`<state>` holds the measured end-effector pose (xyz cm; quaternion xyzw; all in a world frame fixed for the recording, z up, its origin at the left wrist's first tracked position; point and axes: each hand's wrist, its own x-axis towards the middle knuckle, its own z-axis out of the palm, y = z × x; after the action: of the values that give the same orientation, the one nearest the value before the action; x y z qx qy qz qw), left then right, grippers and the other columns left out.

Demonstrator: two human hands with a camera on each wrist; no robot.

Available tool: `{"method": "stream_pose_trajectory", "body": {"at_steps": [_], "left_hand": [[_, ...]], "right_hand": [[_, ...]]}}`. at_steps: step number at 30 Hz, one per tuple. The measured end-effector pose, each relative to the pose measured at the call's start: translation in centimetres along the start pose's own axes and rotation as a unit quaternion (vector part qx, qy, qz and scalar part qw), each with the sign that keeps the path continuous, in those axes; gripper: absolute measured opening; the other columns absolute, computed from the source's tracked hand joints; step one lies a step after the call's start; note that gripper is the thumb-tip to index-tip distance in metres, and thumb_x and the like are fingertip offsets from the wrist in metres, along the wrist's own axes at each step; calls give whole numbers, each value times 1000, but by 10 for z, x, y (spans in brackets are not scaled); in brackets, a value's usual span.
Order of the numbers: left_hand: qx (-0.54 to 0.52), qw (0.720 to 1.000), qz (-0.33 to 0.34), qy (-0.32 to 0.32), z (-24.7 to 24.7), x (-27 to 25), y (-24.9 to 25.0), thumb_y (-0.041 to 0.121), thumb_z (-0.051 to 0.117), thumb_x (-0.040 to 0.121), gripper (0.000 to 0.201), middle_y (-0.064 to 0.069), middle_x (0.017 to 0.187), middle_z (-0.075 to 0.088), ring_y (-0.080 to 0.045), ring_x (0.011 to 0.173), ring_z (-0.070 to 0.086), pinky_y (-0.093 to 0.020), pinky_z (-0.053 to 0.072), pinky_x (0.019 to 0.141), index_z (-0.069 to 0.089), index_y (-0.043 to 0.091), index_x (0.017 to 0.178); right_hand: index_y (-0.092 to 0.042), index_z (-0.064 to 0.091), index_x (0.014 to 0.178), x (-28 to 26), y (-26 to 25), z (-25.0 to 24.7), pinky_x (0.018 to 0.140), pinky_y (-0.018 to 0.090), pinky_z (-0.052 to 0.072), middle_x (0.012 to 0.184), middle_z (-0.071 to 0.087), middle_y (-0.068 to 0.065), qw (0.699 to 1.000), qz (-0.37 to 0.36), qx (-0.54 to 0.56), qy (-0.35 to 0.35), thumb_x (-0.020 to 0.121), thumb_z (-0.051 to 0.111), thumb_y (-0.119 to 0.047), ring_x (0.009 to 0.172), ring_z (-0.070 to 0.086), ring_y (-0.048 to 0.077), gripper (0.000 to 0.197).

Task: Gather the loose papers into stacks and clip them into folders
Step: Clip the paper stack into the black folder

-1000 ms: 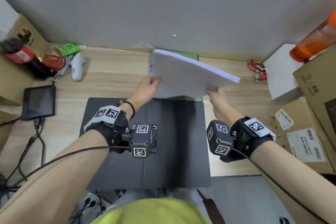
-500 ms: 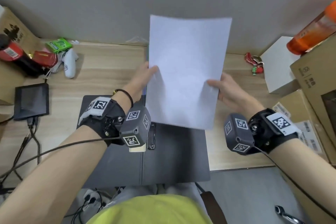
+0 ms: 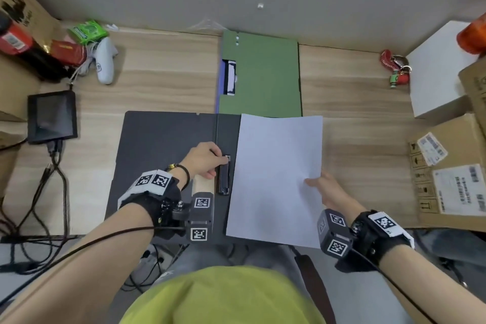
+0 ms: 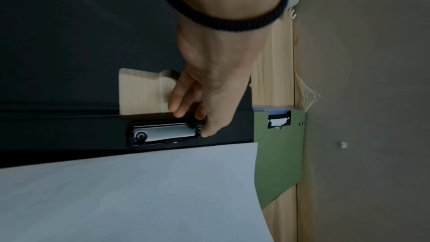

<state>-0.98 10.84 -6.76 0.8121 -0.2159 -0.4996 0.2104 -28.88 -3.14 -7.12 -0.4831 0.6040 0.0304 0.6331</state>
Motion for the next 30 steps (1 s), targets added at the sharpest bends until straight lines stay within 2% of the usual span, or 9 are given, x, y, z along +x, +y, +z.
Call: {"method": "stream_pose_trajectory", "body": {"at_steps": [4, 8, 12, 15, 17, 19, 23, 26, 30], "left_hand": [[85, 996, -3, 31, 16, -5, -6, 42, 76, 74, 37, -1, 74, 63, -15, 52, 59, -26, 53, 53, 49, 21, 87], [166, 984, 3, 60, 24, -8, -7, 49, 74, 69, 43, -5, 92, 65, -25, 78, 64, -31, 50, 71, 42, 25, 85], [175, 982, -6, 75, 27, -10, 2, 37, 72, 74, 46, -8, 98, 60, -27, 89, 59, -31, 47, 71, 47, 13, 104], [173, 980, -13, 101, 32, -12, 4, 34, 72, 77, 51, -10, 103, 55, -27, 93, 50, -31, 42, 73, 48, 7, 113], [178, 977, -9, 113, 34, -12, 4, 34, 72, 77, 52, -12, 110, 54, -29, 97, 50, -31, 41, 76, 49, 7, 114], [179, 976, -2, 125, 36, -12, 4, 35, 72, 76, 51, -13, 115, 52, -32, 102, 52, -32, 39, 79, 50, 7, 113], [179, 977, -10, 118, 33, -12, 5, 38, 71, 73, 50, -14, 106, 62, -34, 96, 62, -37, 51, 82, 49, 9, 107], [194, 975, -19, 108, 29, -12, 12, 36, 71, 73, 48, -12, 101, 66, -32, 93, 66, -38, 53, 85, 50, 7, 106], [181, 980, -31, 74, 24, -12, 20, 30, 69, 73, 30, -8, 74, 73, -20, 69, 73, -25, 52, 63, 46, 13, 81]], "right_hand": [[-17, 55, 116, 0, 6, 5, 79, 35, 50, 98, 67, 0, 1000, -23, -11, 0, 93, 47, 2, 88, 64, 23, 31], [-18, 54, 116, -4, 9, 6, 72, 31, 50, 100, 65, -2, 999, -41, -29, -15, 93, 46, 4, 87, 63, 17, 33], [-17, 54, 118, -6, 9, 6, 69, 28, 49, 104, 66, 2, 997, -57, -40, -31, 92, 45, 5, 86, 63, 17, 34], [-20, 53, 120, -8, 7, 6, 76, 29, 50, 113, 63, 2, 995, -75, -47, -43, 93, 45, 3, 98, 62, 21, 36], [-21, 52, 124, -8, 7, 6, 85, 33, 49, 117, 63, 1, 994, -89, -52, -44, 93, 45, 2, 104, 61, 21, 39], [-21, 52, 126, -9, 6, 5, 86, 33, 48, 118, 63, -1, 993, -100, -49, -46, 93, 45, 1, 105, 61, 20, 41], [-24, 53, 120, -11, 4, 5, 87, 32, 49, 116, 64, -1, 992, -109, -38, -44, 93, 45, 2, 103, 61, 18, 38], [-25, 53, 122, -13, 4, 5, 89, 33, 49, 117, 64, -1, 992, -109, -40, -45, 94, 45, 1, 104, 62, 19, 39], [-26, 52, 126, -15, 1, 2, 95, 38, 49, 121, 64, -3, 991, -112, -54, -53, 95, 45, -1, 108, 62, 19, 40]]}}
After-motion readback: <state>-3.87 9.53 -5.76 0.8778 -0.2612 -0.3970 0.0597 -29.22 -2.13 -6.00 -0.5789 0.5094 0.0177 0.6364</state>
